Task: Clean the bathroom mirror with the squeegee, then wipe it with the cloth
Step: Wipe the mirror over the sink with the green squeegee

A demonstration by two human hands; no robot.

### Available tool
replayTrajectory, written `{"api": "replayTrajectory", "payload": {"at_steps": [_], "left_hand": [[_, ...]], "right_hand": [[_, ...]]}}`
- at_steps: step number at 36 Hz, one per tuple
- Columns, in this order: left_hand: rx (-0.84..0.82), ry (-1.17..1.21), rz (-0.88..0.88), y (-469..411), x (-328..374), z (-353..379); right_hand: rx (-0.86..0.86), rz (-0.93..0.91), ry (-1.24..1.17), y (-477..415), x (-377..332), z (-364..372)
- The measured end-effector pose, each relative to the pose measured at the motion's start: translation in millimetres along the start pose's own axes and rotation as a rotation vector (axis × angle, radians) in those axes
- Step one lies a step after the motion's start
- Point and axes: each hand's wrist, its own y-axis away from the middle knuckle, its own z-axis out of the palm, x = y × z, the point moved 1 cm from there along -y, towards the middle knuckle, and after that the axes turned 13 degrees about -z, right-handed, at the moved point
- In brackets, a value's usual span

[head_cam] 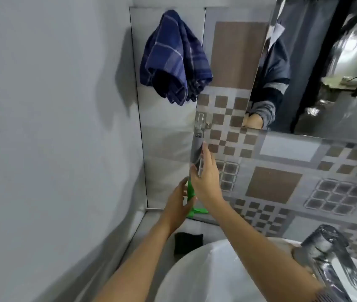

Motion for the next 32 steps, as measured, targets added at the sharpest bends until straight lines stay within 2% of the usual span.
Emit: {"api": "replayTrajectory", "payload": {"at_steps": [3, 11, 17, 24, 32], "left_hand": [[-0.061, 0.054, 0.004, 1.2, 1.3, 1.2], [-0.049, 0.047, -0.008, 15.1, 8.7, -7.6], [-0.001, 0.083, 0.066, 39.0, 31.6, -8.9], [0.155, 0.072, 0.293, 66.4, 98.3, -7.8], [0.142, -0.140, 0.597, 80.0, 186.3, -0.5]], "right_hand": [[0.067, -0.001, -0.037, -0.3, 1.1, 6.4], [0.111, 0.064, -0.094, 1.2, -6.9, 5.7], [0.207, 0.036, -0.134, 4.8, -32.1, -14.1], [0.384, -0.131, -0.201, 3.0, -79.3, -93.8], [0.551, -0.211, -0.281, 5.6, -125.8, -219.0]]}}
